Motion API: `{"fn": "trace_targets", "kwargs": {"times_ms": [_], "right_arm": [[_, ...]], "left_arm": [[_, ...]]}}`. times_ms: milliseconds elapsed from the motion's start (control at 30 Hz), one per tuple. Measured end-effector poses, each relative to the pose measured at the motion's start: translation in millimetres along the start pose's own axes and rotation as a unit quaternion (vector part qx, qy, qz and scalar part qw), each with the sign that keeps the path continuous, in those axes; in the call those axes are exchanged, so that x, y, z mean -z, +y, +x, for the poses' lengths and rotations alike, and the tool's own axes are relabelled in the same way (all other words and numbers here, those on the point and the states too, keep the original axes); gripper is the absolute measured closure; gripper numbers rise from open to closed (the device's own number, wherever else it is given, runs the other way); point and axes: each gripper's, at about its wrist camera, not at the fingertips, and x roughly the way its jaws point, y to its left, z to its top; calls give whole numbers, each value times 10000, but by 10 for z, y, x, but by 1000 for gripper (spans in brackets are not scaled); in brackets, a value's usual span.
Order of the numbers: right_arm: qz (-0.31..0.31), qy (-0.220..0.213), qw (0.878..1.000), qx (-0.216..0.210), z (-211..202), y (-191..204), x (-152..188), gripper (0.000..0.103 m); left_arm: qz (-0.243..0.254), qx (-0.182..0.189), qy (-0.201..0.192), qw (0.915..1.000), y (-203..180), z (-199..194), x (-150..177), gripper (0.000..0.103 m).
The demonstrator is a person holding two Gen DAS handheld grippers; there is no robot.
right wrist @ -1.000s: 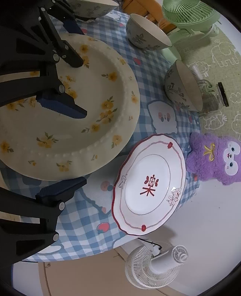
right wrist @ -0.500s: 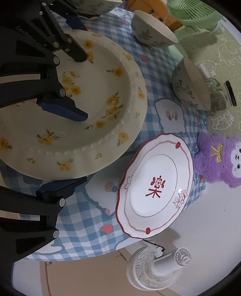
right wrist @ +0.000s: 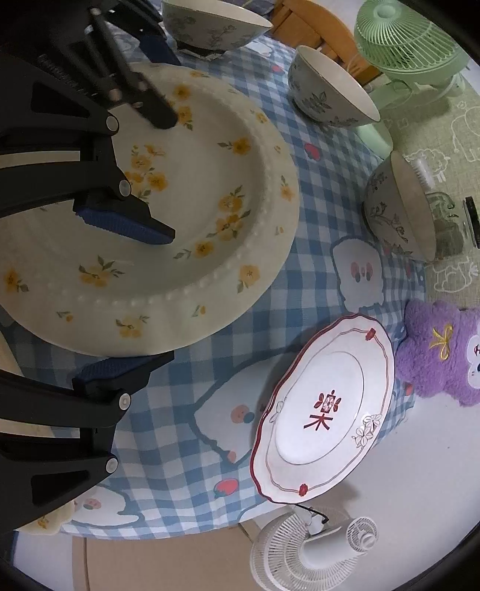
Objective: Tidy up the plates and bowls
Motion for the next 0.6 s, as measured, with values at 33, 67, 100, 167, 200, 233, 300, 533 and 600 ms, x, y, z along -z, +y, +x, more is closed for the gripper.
{"fn": "trace_targets", "kwargs": {"times_ms": [33,67,100,167,200,233,300,533,600], "right_arm": [[4,-8,10000,2,-2,-1,4,43],[2,-11,10000,14,-2,-1,7,43],[1,-26,10000,22,-2,4,6,42],[-22,13,10000,30,1,20,4,41],[-18,27,10000,19,1,16,5,41],[-15,48,10000,8,12,15,-6,42],[-8,92,10000,36,11,14,-14,42],[14,143,9998,128,-35,30,11,45],[19,161,9998,137,-50,39,27,45]], "left_arm": [[37,-35,1,10000,-14,-4,3,42],[42,-71,12,10000,-22,-7,4,42],[11,-66,31,10000,-20,-2,0,42],[-54,-30,88,9999,0,8,-10,42],[-39,-30,93,9999,1,8,-10,42],[-28,-30,90,10000,-6,6,-5,42],[13,-41,70,10000,-8,-3,1,44],[-26,77,134,9999,57,-21,6,48],[-47,42,146,9999,63,-36,15,48]]}}
